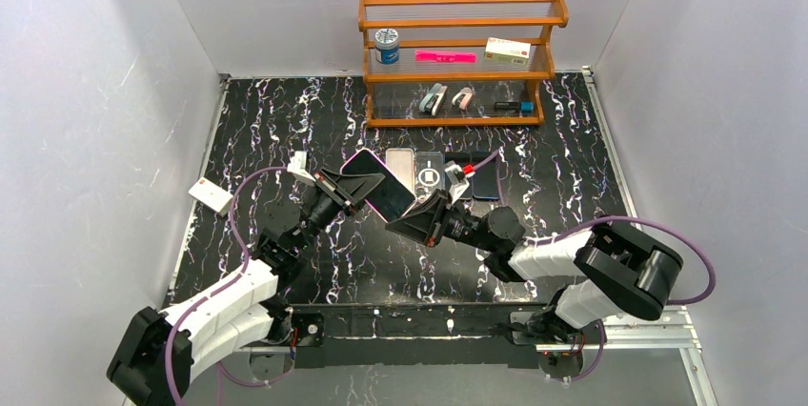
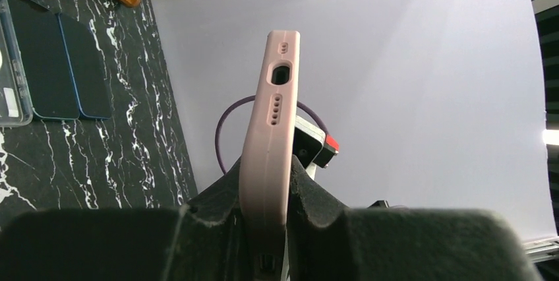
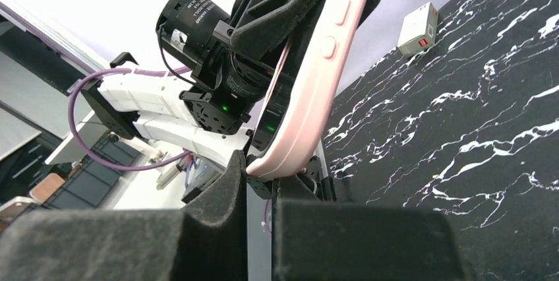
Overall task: Take the phone out of the phone case
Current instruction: Remove the phone case from the phone.
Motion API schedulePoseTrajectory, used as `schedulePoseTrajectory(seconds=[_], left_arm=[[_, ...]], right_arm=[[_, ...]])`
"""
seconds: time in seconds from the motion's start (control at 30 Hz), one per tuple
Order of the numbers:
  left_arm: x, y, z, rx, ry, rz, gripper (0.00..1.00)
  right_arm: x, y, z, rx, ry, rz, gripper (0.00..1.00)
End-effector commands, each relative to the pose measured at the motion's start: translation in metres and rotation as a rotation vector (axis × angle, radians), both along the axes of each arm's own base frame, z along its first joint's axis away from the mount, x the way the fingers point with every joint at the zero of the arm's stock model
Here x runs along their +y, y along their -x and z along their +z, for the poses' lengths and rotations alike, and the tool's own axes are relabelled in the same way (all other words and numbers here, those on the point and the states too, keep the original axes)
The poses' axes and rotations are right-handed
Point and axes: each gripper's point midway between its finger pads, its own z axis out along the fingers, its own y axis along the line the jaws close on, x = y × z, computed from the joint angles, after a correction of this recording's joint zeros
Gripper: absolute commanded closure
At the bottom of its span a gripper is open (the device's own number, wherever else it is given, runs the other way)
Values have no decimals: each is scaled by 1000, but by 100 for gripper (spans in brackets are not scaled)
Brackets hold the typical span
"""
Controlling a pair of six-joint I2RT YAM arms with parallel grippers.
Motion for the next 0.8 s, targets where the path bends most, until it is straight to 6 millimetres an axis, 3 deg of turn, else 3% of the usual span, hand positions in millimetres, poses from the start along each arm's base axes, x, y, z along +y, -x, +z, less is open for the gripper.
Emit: schedulePoseTrajectory(seconds=[0.0, 0.3, 0.57, 0.77], left_arm=[[-4, 6, 6, 29, 38, -39, 100], [-7, 9, 3, 67, 32, -63, 100], [-8, 7, 2, 78, 19, -64, 100], [-9, 9, 4, 66, 10, -73, 100]], right_arm=[[9, -8, -11, -275, 117, -30, 99], [11, -37, -28, -428, 270, -60, 99], [14, -42, -38, -542, 389, -24, 99], [16, -52, -33, -577, 427, -40, 99]])
